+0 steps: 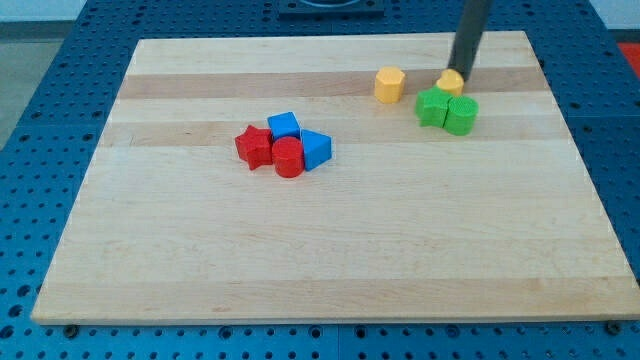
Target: Move the arm above the yellow hexagon
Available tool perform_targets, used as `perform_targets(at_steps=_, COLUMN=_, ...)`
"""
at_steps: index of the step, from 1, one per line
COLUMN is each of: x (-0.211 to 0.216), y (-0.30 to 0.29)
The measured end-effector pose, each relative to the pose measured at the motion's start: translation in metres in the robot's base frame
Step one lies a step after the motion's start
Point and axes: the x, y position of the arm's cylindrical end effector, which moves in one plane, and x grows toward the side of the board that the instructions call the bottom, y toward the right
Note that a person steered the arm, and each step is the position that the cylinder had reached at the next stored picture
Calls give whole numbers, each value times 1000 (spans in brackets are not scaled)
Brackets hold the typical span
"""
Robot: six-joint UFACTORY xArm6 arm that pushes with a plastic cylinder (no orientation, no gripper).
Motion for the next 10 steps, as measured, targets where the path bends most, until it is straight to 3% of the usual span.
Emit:
perform_targets(at_steps=2, x=-61, y=-40)
perform_targets(at_steps=7, x=-64, y=-28)
perform_targets(at_steps=10, x=-48, y=21)
